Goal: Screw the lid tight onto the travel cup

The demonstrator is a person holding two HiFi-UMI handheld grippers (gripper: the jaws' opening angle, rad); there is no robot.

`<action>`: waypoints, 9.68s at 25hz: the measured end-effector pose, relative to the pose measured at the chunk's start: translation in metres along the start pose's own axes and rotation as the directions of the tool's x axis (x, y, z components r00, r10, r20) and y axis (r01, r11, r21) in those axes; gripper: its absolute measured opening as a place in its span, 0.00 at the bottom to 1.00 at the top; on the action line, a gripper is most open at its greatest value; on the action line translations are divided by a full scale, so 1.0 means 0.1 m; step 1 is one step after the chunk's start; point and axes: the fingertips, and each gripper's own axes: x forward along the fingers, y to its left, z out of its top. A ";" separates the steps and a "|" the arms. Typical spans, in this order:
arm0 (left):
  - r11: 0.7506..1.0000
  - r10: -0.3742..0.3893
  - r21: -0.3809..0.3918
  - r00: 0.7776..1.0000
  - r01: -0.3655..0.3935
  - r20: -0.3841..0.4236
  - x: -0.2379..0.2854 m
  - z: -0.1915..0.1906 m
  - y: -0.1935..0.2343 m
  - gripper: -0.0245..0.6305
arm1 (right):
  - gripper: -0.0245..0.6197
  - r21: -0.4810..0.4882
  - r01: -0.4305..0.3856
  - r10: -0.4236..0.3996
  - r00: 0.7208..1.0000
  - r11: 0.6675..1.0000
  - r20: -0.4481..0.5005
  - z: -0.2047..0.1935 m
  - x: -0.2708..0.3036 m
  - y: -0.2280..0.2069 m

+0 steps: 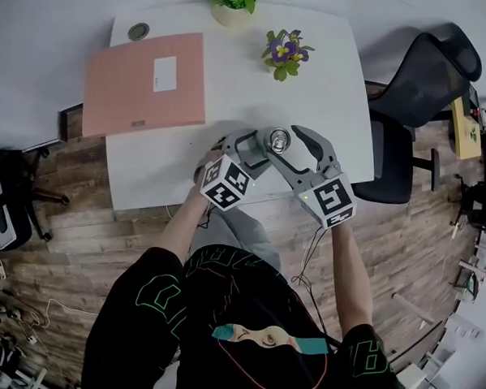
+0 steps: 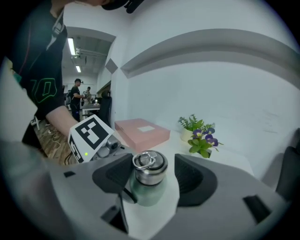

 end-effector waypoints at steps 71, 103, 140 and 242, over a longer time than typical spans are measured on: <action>1.000 -0.007 -0.002 1.000 0.007 -0.005 0.00 -0.01 0.00 0.54 | 0.48 0.181 0.025 -0.040 0.996 0.983 0.078 0.12 -0.05 -0.01; 1.000 -0.016 -0.005 1.000 0.016 -0.011 0.00 -0.01 0.00 0.54 | 0.42 0.092 -0.049 0.050 0.999 0.995 0.000 0.02 0.08 0.00; 1.000 -0.007 -0.004 1.000 0.007 -0.017 0.01 -0.01 -0.02 0.54 | 0.46 0.092 -0.069 0.062 0.995 0.993 0.077 0.11 -0.06 0.07; 0.693 0.716 -0.336 0.554 -0.638 0.425 -1.84 2.78 0.72 0.04 | 0.04 0.394 0.267 -0.430 0.801 0.879 0.417 1.51 -1.45 -1.30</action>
